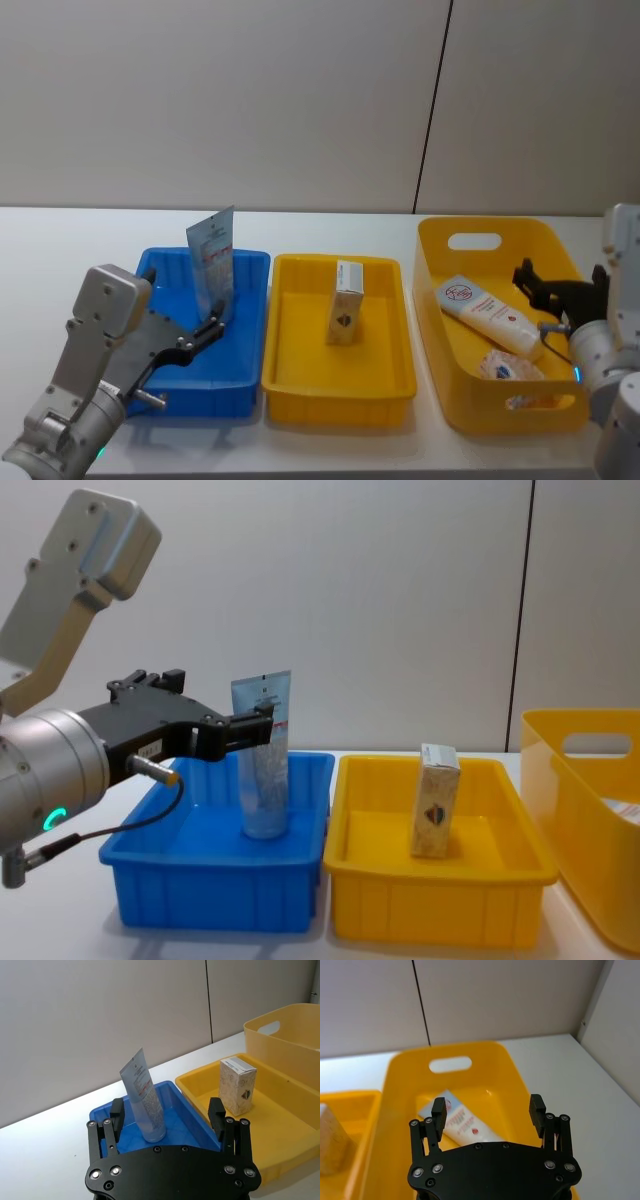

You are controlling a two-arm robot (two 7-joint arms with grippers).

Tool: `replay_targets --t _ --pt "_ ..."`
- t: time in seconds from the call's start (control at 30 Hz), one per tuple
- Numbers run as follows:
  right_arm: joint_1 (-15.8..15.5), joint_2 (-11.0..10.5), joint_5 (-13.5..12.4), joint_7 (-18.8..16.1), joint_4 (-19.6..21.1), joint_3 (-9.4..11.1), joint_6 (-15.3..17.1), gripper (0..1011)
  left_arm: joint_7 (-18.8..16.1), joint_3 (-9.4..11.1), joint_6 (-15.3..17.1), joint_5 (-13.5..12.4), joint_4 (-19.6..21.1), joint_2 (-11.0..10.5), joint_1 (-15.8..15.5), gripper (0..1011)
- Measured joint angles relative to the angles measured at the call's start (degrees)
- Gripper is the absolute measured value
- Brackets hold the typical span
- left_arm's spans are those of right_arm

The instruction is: Bimanual collaborative sorting of washing and personal care products

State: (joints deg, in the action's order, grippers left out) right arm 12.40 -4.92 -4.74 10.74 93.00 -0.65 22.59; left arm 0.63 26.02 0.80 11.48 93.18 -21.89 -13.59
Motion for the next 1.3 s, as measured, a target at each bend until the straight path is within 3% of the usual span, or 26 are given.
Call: replay_targets --t 0.37,0.63,0.97,1.3 --pt "-0.5 1.1 -3.3 -3.5 3.8 1.8 -5.6 1004 0.0 0.0 0.0 0.0 0.0 0.0 0.0 1001" --pt "-0.7 1.2 -4.2 -4.4 4.7 2.1 -6.8 1003 0.0 0.0 0.0 0.0 0.0 0.0 0.0 1001" --pt "-3.3 -2.0 -5.7 -6.4 5.4 -0.9 -9.6 1003 0.0 0.0 0.0 0.0 0.0 0.0 0.0 1001" --pt "-7.8 -7.7 -8.5 -10.2 6.7 -6.2 -14.6 1003 0.0 0.0 0.0 0.0 0.0 0.0 0.0 1001"
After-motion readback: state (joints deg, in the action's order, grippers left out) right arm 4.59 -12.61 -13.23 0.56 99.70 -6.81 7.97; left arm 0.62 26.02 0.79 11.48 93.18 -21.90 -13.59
